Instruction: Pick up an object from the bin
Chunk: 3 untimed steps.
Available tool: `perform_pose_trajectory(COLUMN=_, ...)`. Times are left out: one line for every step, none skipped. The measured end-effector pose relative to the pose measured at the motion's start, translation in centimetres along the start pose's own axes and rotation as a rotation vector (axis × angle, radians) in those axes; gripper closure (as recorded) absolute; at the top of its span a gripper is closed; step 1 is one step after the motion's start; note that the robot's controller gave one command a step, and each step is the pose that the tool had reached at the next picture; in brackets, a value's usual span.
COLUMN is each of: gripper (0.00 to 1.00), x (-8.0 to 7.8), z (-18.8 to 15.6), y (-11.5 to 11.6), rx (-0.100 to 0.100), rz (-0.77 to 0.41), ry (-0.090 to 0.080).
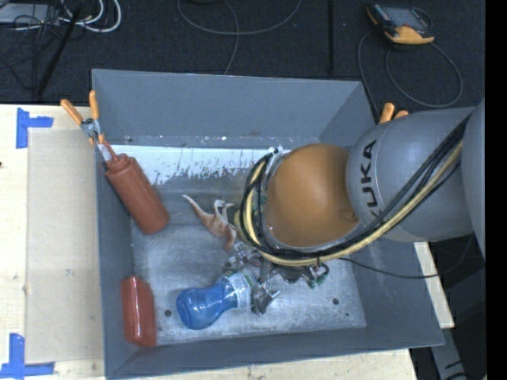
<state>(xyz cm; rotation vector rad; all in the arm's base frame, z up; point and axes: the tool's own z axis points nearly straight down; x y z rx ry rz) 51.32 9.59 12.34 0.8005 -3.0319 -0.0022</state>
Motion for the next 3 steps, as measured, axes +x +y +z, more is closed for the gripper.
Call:
perform_pose_trajectory(gripper=1.0, x=-1.7, z=-5.3, y=-0.4, rx=0.002, rz=-0.01, ry=-0.013)
perform_pose_trajectory(gripper=1.0, x=-1.7, z=-6.6, y=-1.4, rx=0.004, rz=-0.002, ry=-0.001)
perform_pose_trajectory(gripper=1.0, x=0.6, z=-11.5, y=-0.3, rx=-0.002, rz=-0.015, ry=0.002)
